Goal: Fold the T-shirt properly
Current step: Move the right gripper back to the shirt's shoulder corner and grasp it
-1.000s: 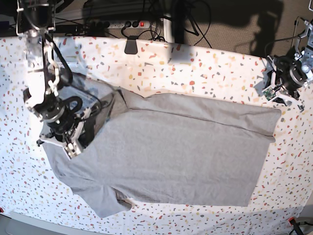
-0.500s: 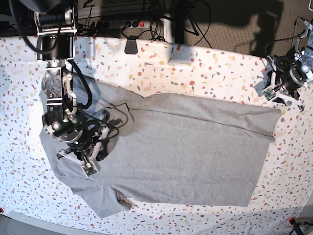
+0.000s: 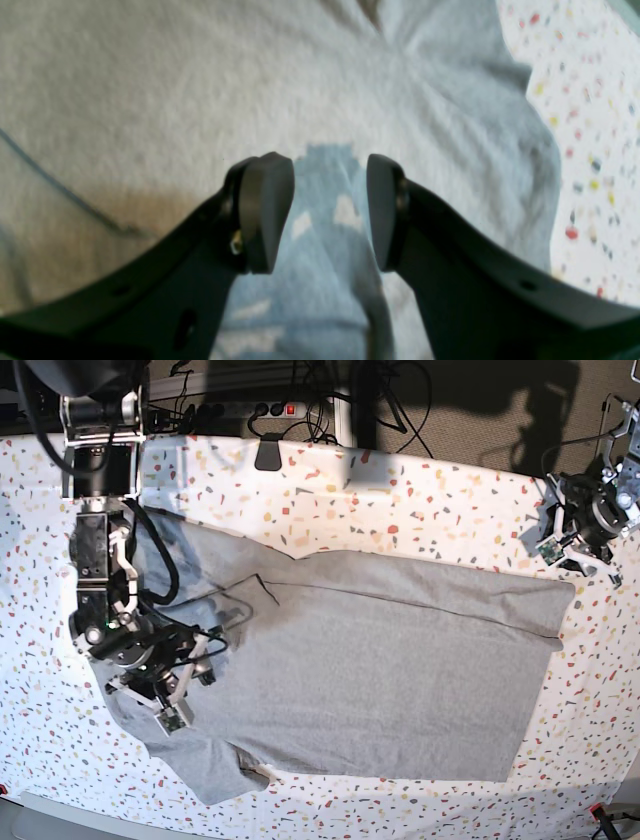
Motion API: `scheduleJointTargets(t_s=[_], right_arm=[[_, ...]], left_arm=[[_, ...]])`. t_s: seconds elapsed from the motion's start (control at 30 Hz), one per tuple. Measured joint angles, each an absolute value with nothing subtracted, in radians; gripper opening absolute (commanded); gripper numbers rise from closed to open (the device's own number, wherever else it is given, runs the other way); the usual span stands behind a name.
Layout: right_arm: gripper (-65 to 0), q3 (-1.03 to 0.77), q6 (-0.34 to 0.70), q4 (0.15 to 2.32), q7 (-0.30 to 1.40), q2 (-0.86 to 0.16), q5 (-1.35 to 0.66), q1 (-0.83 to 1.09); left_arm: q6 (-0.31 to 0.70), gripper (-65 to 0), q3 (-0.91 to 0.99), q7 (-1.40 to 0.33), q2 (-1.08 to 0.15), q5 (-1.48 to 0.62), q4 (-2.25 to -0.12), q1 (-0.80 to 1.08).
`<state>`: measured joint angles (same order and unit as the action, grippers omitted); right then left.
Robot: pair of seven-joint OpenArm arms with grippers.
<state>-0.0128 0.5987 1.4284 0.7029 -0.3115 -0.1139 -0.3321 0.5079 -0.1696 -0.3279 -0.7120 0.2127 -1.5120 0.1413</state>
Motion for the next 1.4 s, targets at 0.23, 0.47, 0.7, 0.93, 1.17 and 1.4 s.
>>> scheduleJointTargets(t_s=[0.23,0.47,0.7,0.93,1.17,1.4], right_arm=[[-36.6,-0.012,0.645,1.483,0.762,-0.439,-0.186,-0.22],[-36.6,-0.012,0.659,1.644,0.776,-0.525,-0.15,-0.027],[-36.6,-0.011,0.659,1.884,0.829,-0.544,-0.156,0.177],[-36.6,-0.011,0.662,1.982,0.843,-0.546,-0.072,0.311],[-36.6,-0.011,0.662,1.99,0.847,-0.546,-0.058,0.322],[-36.6,-0.012,0.659,1.99,0.847,-0.544,-0.058,0.321]], left_arm=[[0.511,-42.0,-0.17,-0.215,-0.712,0.383,-1.512,0.141],[0.511,-42.0,-0.169,-0.163,-0.709,0.473,-1.512,0.126],[0.512,-42.0,-0.169,-0.152,-0.707,0.472,-1.511,0.049],[0.583,-42.0,-0.17,-0.081,-0.707,0.533,-1.441,0.005],[0.584,-42.0,-0.18,-0.006,-0.707,0.535,-1.379,-0.003],[0.582,-42.0,-0.239,0.024,-0.707,0.582,-1.274,-0.072]])
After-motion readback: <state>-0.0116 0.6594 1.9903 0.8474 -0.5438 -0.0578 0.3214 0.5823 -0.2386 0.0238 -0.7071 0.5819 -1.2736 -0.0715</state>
